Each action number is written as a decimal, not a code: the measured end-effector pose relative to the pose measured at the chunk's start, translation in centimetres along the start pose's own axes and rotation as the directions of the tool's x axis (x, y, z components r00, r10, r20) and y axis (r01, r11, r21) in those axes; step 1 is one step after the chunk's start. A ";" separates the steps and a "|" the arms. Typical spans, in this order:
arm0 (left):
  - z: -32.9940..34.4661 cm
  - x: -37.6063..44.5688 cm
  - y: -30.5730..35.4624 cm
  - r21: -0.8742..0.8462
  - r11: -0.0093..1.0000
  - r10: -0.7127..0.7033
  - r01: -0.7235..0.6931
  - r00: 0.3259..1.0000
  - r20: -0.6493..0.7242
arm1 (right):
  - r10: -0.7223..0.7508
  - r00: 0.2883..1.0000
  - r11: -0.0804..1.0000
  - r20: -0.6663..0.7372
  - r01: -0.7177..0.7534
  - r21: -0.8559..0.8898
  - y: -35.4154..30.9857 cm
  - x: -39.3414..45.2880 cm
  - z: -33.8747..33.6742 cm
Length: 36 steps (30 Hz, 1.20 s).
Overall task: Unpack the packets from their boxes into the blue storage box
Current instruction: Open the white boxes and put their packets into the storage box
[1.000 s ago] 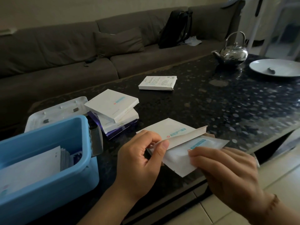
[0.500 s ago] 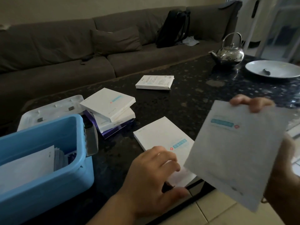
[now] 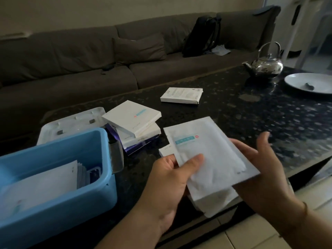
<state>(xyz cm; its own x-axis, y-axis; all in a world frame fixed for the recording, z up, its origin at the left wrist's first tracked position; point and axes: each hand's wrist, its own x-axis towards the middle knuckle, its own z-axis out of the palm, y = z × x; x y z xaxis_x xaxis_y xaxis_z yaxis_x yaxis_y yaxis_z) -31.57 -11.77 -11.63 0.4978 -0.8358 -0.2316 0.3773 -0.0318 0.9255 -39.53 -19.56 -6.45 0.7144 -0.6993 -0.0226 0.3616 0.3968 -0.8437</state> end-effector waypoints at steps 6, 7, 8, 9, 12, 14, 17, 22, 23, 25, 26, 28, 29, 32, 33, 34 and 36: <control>-0.1 -0.5 1.6 -0.018 0.992 0.118 -0.122 0.983 -0.143 | 0.028 0.999 0.899 -0.025 -0.037 -0.437 1.4 -0.2 -4.7; -0.5 -0.6 2.0 -0.017 0.991 0.127 -0.131 0.980 -0.153 | 0.056 0.998 0.894 -0.014 -0.056 -0.445 1.0 0.0 -4.1; -1.0 -0.7 2.7 -0.007 0.989 0.146 -0.149 0.975 -0.168 | 0.087 0.996 0.894 0.000 -0.078 -0.441 0.4 0.2 -3.7; -1.8 -0.7 3.6 0.017 0.983 0.181 -0.181 0.965 -0.188 | 0.108 0.994 0.881 0.015 -0.089 -0.465 -0.2 0.3 -3.5; -5.0 -1.4 7.1 0.229 0.916 0.379 -0.330 0.899 -0.218 | 0.196 0.979 0.844 0.047 -0.144 -0.516 -2.3 0.9 -1.3; -7.2 -2.4 9.6 0.305 0.877 0.429 -0.370 0.890 -0.155 | 0.253 0.964 0.818 0.079 -0.170 -0.549 -3.3 1.6 0.0; -10.5 -4.1 12.0 0.349 0.873 0.380 -0.340 0.924 -0.051 | 0.260 0.959 0.789 0.114 -0.143 -0.597 -3.4 2.7 2.5; -15.7 -7.1 14.3 0.381 0.854 0.404 -0.353 0.913 -0.060 | 0.313 0.924 0.758 0.221 -0.103 -0.643 -2.0 4.7 7.7; -16.7 -7.5 14.6 0.387 0.839 0.445 -0.382 0.892 -0.086 | 0.347 0.904 0.740 0.249 -0.100 -0.665 -1.6 4.8 8.9; -18.7 -8.1 14.9 0.383 0.817 0.522 -0.431 0.836 -0.173 | 0.396 0.873 0.708 0.285 -0.092 -0.701 -0.4 5.3 11.1; -19.7 -8.4 15.0 0.382 0.810 0.547 -0.444 0.808 -0.221 | 0.416 0.859 0.697 0.299 -0.090 -0.711 0.3 5.6 12.1; -21.6 -8.8 14.9 0.426 0.801 0.563 -0.421 0.772 -0.294 | 0.444 0.840 0.689 0.312 -0.098 -0.718 1.7 6.2 14.2; -22.5 -9.0 14.8 0.461 0.798 0.558 -0.387 0.763 -0.325 | 0.446 0.840 0.681 0.308 -0.096 -0.726 2.5 6.5 15.1; -24.8 -9.8 14.7 0.558 0.789 0.535 -0.258 0.736 -0.416 | 0.459 0.838 0.640 0.294 -0.082 -0.764 5.0 7.5 17.1; -25.4 -10.0 14.7 0.575 0.789 0.529 -0.218 0.716 -0.455 | 0.466 0.835 0.622 0.292 -0.075 -0.779 5.8 7.7 17.7; -26.0 -10.1 14.6 0.581 0.793 0.526 -0.183 0.687 -0.502 | 0.478 0.830 0.602 0.288 -0.071 -0.796 6.5 7.9 18.2; -27.0 -10.0 14.5 0.566 0.812 0.520 -0.140 0.612 -0.595 | 0.505 0.822 0.557 0.264 -0.077 -0.827 7.9 8.1 19.0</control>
<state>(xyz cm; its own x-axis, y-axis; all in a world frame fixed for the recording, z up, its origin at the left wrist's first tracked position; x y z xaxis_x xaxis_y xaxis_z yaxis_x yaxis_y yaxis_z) -10.01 10.95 -3.93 0.9660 -0.2019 0.1613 -0.2051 -0.2192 0.9539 -19.50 -10.80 -3.08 0.9278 -0.2175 -0.3031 -0.3486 -0.2164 -0.9120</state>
